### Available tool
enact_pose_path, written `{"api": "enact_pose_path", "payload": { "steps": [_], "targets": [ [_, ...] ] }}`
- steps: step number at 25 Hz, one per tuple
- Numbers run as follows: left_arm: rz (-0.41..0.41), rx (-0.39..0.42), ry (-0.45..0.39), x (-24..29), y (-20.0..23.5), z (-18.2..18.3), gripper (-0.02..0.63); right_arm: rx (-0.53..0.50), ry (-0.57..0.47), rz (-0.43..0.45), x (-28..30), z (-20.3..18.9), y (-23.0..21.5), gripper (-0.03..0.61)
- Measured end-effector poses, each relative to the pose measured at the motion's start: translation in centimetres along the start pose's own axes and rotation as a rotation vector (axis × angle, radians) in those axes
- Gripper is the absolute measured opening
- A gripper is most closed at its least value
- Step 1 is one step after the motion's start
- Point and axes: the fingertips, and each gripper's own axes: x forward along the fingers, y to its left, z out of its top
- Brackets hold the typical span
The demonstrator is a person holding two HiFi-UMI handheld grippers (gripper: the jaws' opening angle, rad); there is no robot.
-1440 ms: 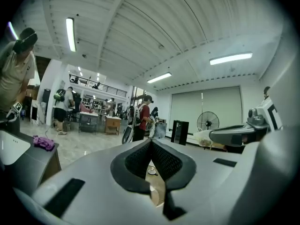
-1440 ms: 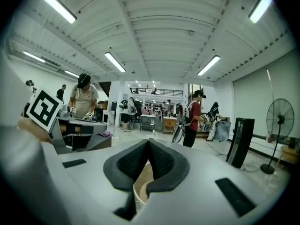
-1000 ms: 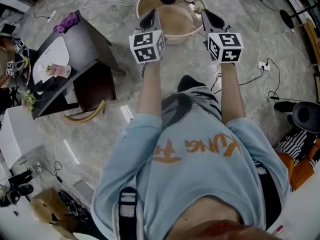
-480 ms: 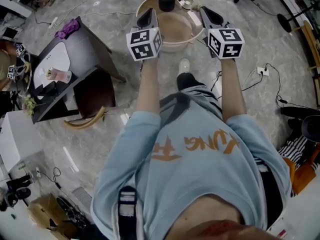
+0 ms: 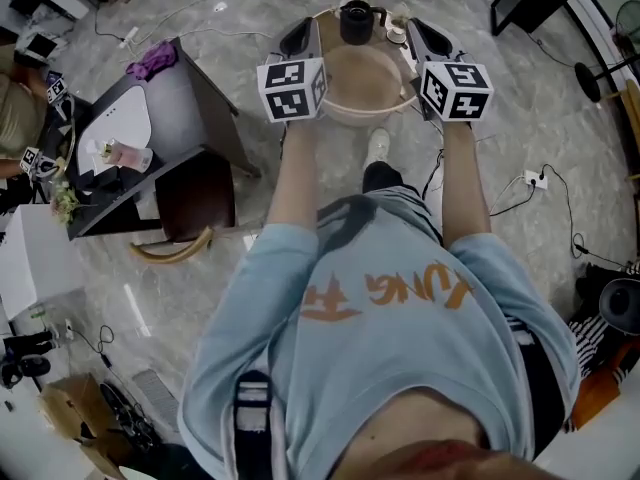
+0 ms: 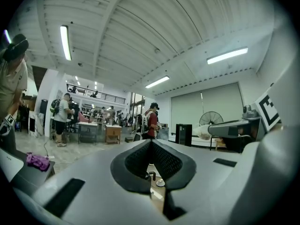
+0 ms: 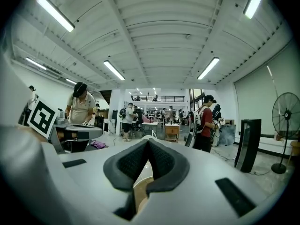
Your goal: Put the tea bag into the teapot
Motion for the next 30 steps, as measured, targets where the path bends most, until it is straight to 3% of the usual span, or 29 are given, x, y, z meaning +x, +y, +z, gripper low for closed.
{"api": "enact_pose_path", "payload": {
  "steps": [5,14,23,30],
  "targets": [
    [0.012,-0.030,0.017,3.8,0.8,-1.3,0.023,-0.003,0.026,0.013,2.9,-1.4,-2.2,0.012],
    [-0.018,-0.081,0.089,14.2,-0.1,-6.4,0.023,0.057,0.119,-0.064,8.3,-6.8,-11.3,0.012],
    [0.040,-0.139,0.273,23.4,1.2,-14.9,0.023,0.135,0.189,-0.097,15.5,-12.4,-19.5,0.012],
    [0.045,-0.047,0.316,31.7,2.2,-13.5,0.023,0.215,0.169,-0.052,23.4,-12.5,-24.4,0.012]
  ]
}}
